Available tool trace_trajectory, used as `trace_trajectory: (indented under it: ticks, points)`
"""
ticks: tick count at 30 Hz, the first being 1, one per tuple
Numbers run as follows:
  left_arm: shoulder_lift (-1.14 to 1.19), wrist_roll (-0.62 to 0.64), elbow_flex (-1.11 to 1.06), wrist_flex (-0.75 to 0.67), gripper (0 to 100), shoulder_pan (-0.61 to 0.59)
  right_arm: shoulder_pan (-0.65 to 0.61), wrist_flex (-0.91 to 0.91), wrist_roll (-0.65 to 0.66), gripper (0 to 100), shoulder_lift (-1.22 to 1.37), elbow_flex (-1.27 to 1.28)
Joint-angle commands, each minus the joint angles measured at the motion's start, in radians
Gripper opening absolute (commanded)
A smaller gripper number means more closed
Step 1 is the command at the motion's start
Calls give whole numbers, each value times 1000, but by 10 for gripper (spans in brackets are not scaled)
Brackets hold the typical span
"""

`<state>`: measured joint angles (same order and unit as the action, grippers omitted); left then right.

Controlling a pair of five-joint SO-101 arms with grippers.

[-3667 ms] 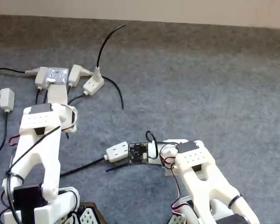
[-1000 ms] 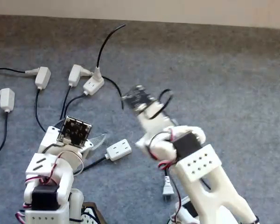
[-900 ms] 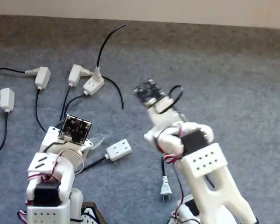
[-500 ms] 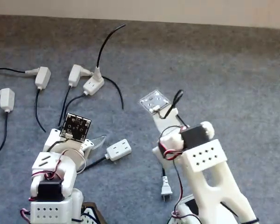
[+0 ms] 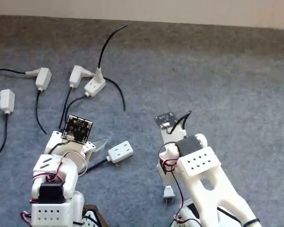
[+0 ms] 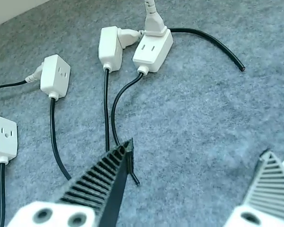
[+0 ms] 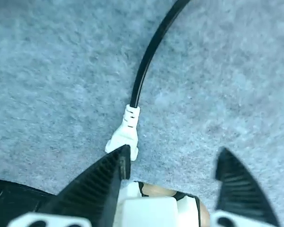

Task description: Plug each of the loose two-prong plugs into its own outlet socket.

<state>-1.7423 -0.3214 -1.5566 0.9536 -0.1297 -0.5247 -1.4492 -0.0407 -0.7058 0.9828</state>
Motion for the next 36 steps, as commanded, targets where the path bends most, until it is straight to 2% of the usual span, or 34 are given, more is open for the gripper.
trace_trajectory:
  ticks: [1,8,15,18,25,36]
  points:
    - [-5,9,5,-18,379,-7,8,38,-9,320,2,30]
    - [-5,9,5,-20,379,-7,2,147,-3,232,2,130]
    - [-5,9,5,-20,379,-10,-196,148,-3,230,1,131]
    - [-5,9,5,-20,379,-10,-234,156,-8,230,1,136]
    - [-7,9,5,-20,379,-10,-189,240,-2,228,1,234]
    - [-7,9,5,-15,379,-12,-186,337,-2,222,1,246]
